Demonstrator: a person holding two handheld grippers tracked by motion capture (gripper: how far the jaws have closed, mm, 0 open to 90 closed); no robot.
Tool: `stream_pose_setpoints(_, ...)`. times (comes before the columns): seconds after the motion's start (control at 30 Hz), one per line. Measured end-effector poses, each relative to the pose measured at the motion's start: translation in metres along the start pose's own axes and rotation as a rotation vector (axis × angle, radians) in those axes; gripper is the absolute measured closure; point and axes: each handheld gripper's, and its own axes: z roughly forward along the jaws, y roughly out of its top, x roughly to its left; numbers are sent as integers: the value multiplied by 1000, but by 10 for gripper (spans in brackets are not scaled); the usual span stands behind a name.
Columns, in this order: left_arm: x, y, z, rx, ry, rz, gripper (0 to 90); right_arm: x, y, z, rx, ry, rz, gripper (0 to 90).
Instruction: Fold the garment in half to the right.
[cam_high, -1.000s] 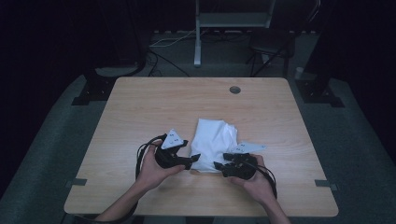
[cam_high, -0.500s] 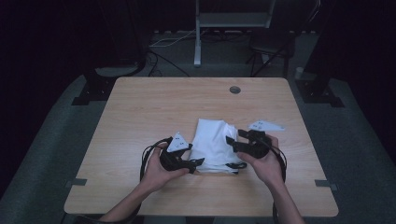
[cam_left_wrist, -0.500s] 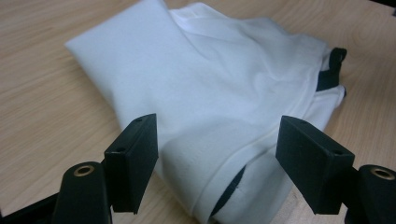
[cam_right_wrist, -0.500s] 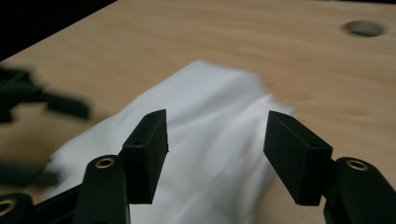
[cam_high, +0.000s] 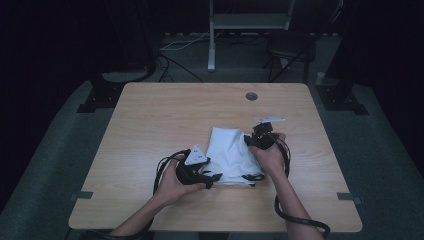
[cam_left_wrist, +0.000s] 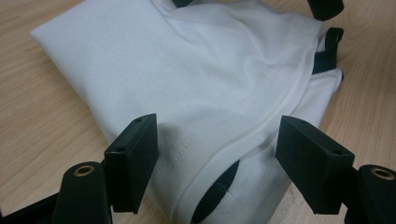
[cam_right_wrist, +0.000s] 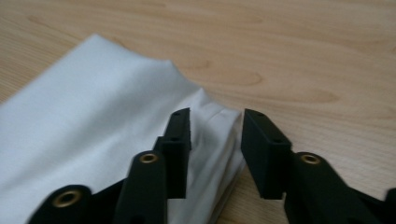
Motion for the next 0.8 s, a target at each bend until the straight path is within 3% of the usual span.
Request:
stream_pose_setpoints(0.1,0,0,-1,6,-4,-2,293,-1,-6,3,-12,-7,11,830)
stream_pose_setpoints(0.37,-1,-2,0,41,-19,-11,293,-4,-9,2,-31,-43,27,802)
stream_pose_setpoints(0.57,0,-3,0,49,-24,-17,293,-5,-10,3,-47,-56,10,623)
stream_pose_setpoints(0.67,1,-2,-5,18,-23,-27,293,-6,-10,-1,-91,-53,8,497)
stream_pose_setpoints(0.77,2,1,-11,-15,4,-27,293,-3,-8,-6,-115,-44,-26,377)
stream_pose_setpoints(0.8,2,1,-11,-15,4,-27,293,-3,-8,-6,-115,-44,-26,377)
